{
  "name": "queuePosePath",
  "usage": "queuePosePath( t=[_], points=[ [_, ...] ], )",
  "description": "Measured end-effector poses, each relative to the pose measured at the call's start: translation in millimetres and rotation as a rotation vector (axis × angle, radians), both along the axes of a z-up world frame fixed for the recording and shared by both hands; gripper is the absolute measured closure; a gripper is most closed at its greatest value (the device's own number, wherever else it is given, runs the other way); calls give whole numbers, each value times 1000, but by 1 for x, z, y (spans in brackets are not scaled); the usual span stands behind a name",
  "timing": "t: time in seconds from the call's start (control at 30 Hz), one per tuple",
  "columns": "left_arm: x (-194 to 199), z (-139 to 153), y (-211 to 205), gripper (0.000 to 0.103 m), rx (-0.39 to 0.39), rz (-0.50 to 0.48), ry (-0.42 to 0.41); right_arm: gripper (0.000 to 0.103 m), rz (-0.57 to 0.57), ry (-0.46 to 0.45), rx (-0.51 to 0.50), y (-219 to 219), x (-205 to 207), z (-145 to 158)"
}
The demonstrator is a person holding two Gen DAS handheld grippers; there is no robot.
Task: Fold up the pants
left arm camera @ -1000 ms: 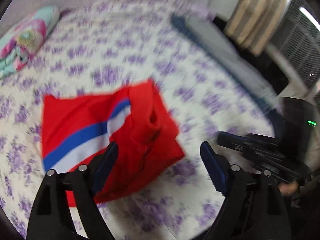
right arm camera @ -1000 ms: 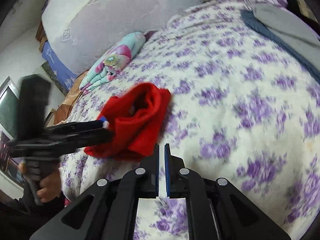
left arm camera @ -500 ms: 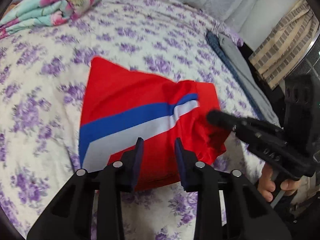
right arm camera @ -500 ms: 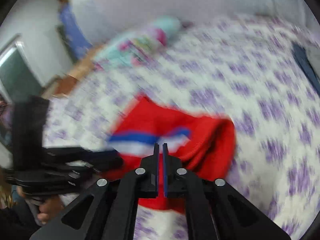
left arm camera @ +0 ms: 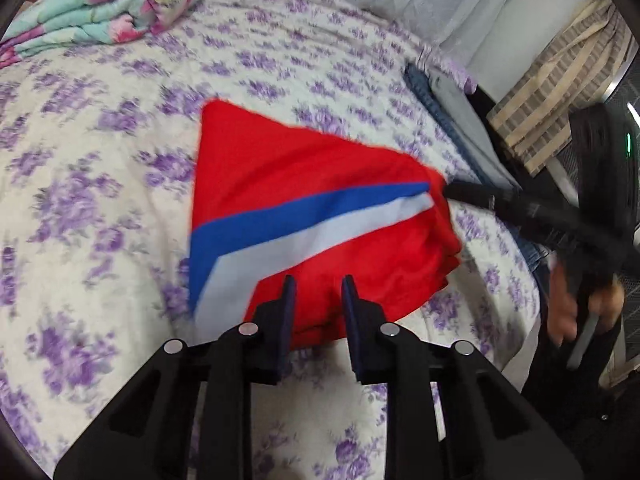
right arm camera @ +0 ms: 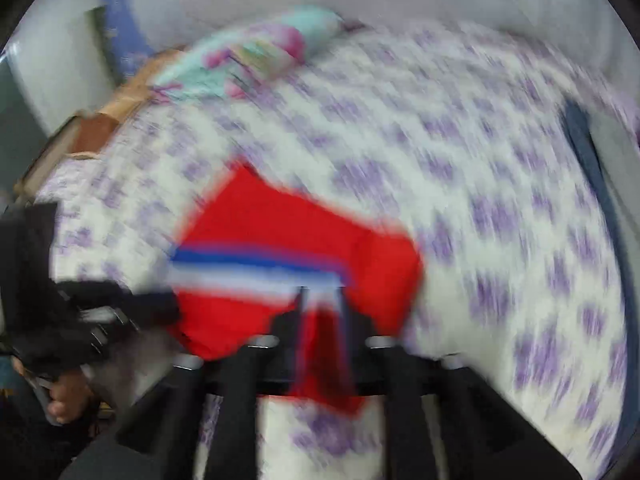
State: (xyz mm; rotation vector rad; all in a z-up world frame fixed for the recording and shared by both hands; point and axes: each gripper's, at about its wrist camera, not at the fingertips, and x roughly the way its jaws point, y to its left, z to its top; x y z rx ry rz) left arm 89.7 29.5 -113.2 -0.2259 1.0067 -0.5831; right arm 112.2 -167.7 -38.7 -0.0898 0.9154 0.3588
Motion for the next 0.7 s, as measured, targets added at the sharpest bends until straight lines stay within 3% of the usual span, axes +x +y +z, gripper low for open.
queuePosePath(
  t=[0.07,0.2,0.3,0.37,0.43,0.5,0.6,0.7],
  points=[
    [1,7,2,81,-17,2,-14,38,100,39,-32,29,42,1],
    [9,9,-10,81,-16,-16,-28,49,102,170,-42,61,115,-19],
    [19,-10,-21,81,1,-36,25,55,107,273,11,74,147,-38],
    [22,-20,-26,81,13,-48,51,56,122,298,-9,86,149,-49],
    [18,-21,-33,81,61,-56,18,58,122,296,-77,96,148,-59],
    [15,-20,-40,81,115,-60,-6,78,139,316,-130,108,148,-79],
    [13,-23,-46,81,166,-43,-24,76,133,254,-197,123,143,-89],
    [15,-23,-45,81,152,-38,-10,76,116,262,-208,127,143,-87]
  ],
)
